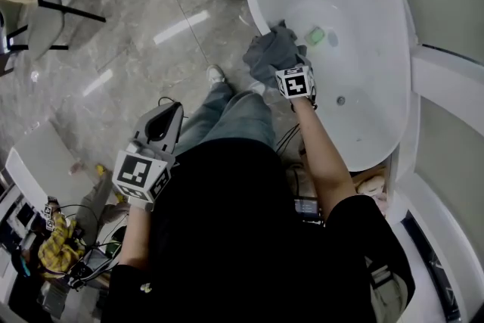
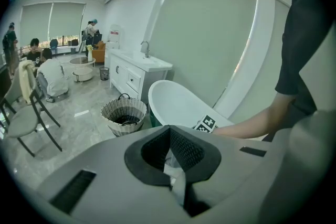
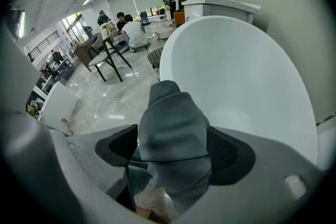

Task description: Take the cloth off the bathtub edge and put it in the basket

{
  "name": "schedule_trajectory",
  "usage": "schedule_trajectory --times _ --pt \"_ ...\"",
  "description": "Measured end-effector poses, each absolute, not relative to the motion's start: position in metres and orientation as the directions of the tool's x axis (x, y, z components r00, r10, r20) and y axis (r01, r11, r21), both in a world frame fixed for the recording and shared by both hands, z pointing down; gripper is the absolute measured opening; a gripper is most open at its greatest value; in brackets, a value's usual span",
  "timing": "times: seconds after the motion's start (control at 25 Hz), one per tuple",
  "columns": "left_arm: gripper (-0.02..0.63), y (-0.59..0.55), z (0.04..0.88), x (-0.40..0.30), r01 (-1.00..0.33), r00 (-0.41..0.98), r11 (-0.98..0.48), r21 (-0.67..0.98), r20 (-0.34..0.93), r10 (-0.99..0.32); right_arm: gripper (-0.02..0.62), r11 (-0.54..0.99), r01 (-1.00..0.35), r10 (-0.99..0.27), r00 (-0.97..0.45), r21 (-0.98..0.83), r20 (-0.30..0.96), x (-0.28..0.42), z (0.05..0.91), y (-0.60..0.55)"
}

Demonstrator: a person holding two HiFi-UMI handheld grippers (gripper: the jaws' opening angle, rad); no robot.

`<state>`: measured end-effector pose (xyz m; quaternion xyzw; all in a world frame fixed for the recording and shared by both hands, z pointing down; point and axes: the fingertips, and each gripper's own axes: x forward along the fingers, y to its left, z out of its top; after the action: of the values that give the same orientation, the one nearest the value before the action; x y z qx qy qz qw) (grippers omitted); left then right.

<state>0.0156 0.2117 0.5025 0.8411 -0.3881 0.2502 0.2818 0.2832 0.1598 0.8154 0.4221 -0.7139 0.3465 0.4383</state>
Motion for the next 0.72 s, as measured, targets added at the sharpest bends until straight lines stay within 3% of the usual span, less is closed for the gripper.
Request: schedule_trajectory --times 0.6,0.72 --pt "0.012 0.22 0.523 -0.026 -0.821 0.542 -0.489 0.295 0.672 -0.504 0.416 0.444 -0.895 -0.254 -0.161 -0.033 0.954 0.272 0.87 0.145" --pt "0.012 0.22 0.525 -0.033 -0.813 0.549 -0.502 0.293 0.672 -0.497 0.372 0.454 -0.891 -0.25 -0.137 -0.008 0.959 0.271 0.872 0.143"
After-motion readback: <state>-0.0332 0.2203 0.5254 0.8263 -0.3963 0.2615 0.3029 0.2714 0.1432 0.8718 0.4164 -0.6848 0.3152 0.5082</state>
